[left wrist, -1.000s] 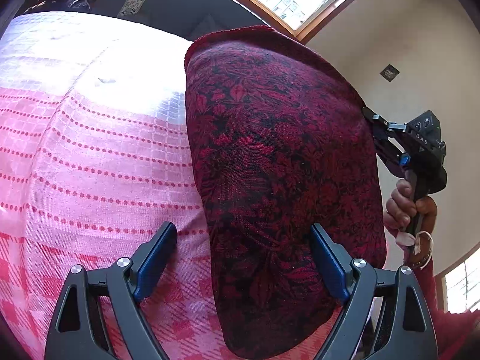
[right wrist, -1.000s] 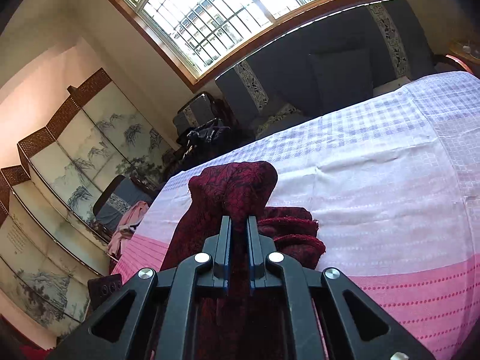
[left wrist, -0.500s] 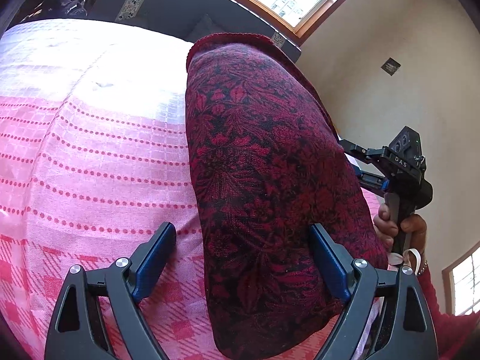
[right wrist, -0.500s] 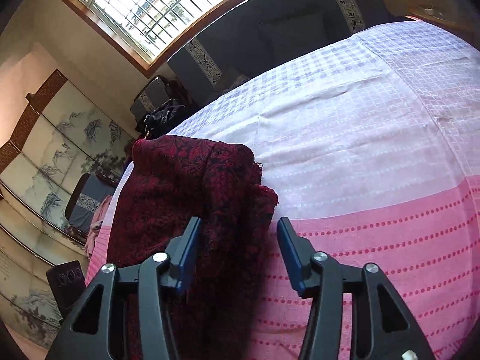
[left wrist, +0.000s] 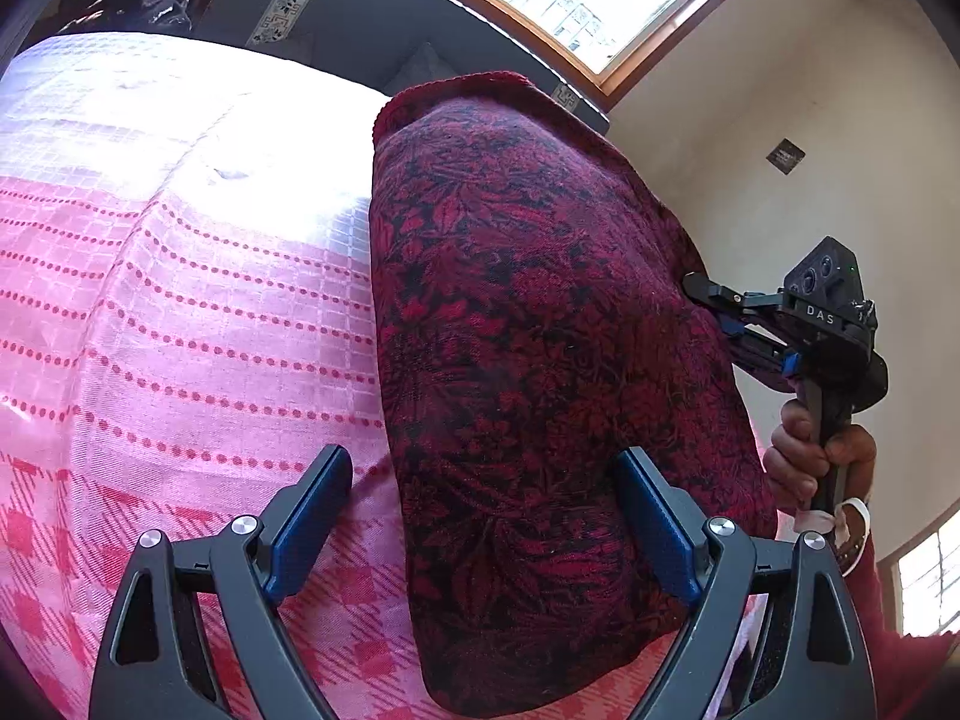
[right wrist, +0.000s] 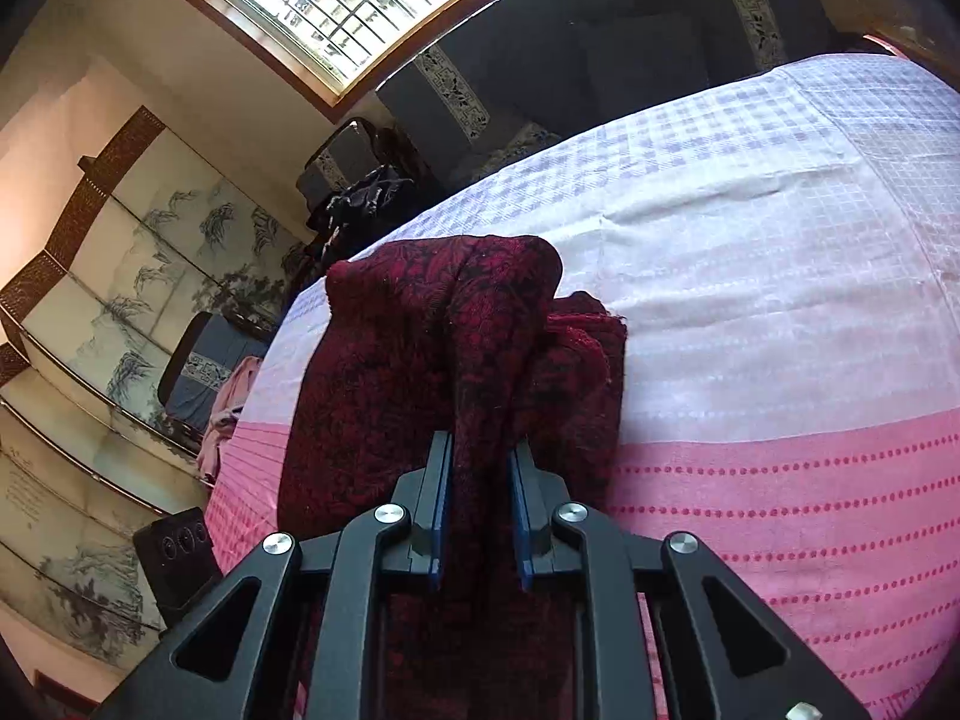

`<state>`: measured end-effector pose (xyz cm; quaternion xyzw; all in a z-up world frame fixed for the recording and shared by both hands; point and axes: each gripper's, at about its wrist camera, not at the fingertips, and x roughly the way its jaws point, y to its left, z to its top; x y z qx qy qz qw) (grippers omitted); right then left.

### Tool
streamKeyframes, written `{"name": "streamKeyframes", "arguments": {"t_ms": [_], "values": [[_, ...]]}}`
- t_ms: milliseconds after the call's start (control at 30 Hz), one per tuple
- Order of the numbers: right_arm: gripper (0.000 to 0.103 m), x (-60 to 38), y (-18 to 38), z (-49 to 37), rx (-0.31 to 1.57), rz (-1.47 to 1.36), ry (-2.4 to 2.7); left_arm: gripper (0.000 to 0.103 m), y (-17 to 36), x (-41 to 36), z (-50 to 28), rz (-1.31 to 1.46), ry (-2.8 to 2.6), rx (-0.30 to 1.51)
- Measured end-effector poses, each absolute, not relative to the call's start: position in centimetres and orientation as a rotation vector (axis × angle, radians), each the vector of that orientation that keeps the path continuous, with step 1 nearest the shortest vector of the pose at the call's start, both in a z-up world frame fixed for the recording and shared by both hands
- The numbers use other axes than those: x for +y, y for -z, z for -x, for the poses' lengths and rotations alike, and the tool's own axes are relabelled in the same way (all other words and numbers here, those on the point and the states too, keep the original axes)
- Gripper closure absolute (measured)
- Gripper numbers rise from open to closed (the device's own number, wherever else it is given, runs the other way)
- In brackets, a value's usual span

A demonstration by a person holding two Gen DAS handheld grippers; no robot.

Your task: Fold small clothes

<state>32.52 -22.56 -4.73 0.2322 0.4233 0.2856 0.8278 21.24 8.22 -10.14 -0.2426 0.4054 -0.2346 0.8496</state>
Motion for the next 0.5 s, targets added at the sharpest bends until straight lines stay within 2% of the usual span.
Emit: {"name": "streamKeyframes", "arguments": {"t_ms": [100,167,333,500], "values": [[0.087,-21.2,2.4,-33.2,0.76,-0.658,-0.839,0.014,9.9,9.8,-20.8,0.579,0.461,0.792],[0.091,-21.9,2.8,-33.4,0.63,-0.786,-0.933,0.014,10.1,10.6,-20.8,0.622,0.439,0.783],[0.09,-24.2,12.2,-35.5,0.826,-0.855,-0.691,0.014,10.4,10.7,-21.2,0.635,0.446,0.801],[0.092,-26.2,11.4,-34.9,0.808,-0.782,-0.668,0.014,10.0,9.3,-21.5,0.573,0.466,0.805]]}}
